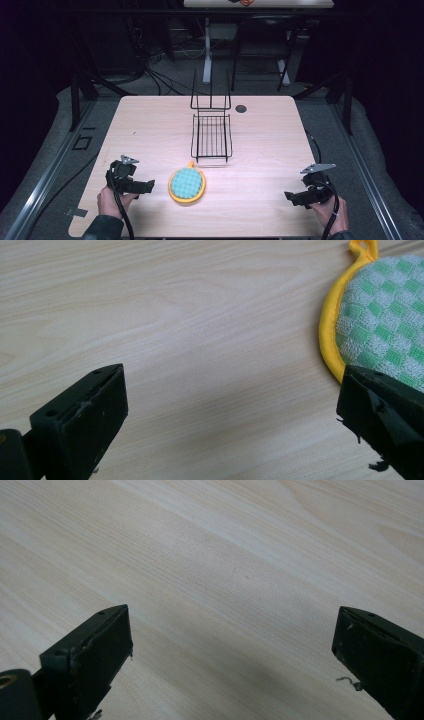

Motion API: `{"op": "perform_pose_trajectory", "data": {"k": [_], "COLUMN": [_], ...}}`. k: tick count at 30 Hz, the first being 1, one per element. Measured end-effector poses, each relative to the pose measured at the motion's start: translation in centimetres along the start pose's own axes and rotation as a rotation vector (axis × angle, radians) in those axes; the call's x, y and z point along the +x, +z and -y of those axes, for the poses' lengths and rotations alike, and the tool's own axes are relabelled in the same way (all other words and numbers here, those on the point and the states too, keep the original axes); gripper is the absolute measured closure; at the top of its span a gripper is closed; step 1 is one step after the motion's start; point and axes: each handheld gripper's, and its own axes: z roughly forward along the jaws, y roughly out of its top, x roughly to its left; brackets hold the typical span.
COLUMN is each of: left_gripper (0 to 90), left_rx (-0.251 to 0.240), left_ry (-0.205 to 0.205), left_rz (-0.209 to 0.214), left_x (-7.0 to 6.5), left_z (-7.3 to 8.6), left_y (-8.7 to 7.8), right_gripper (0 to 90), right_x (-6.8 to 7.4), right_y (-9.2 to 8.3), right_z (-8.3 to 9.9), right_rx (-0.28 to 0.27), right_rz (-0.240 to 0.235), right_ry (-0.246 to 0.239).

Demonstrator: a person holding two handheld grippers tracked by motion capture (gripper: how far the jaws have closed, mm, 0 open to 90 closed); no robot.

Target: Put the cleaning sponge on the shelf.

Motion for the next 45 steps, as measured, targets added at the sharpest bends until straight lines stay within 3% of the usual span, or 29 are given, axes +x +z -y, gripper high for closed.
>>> {"op": "perform_pose_trajectory", "data": {"k": [3,13,18,23,31,35,38,45], "left_gripper": [0.0,0.0,0.0,0.0,0.1,0.7,8.4,29.7], "left_rx": [-0.004,-0.019,-0.036,-0.063,-0.06,-0.03,-0.021,0.015], "left_ry": [-0.014,0.011,0.025,0.067,0.109,0.124,0.117,0.105], "left_rz": [0.012,0.045,0.074,0.109,0.162,0.171,0.194,0.192], "left_x": [0.1,-0.7,-1.9,-3.7,-6.1,-6.8,-6.9,-6.8], "left_z": [-0.1,-0.5,-0.9,-1.7,-3.2,-3.4,-3.5,-3.3], "left_y": [0.0,0.1,0.0,0.1,1.5,2.4,3.0,4.3], "right_gripper": [2.5,3.3,3.6,3.8,4.4,4.6,4.6,5.0], "right_x": [0.0,0.2,0.3,0.2,0.4,0.4,0.6,0.7], "right_y": [-0.1,0.4,0.5,0.6,0.7,0.8,0.7,0.8], "right_z": [0.0,0.0,-0.1,-0.1,-0.2,-0.3,-0.3,-0.4], "right_rx": [-0.002,0.029,0.02,0.026,0.024,0.029,0.035,0.028], "right_rz": [-0.001,-0.013,-0.015,-0.014,-0.015,-0.018,-0.022,-0.029], "right_ry": [0.003,-0.019,-0.023,-0.025,-0.039,-0.041,-0.041,-0.041]}}
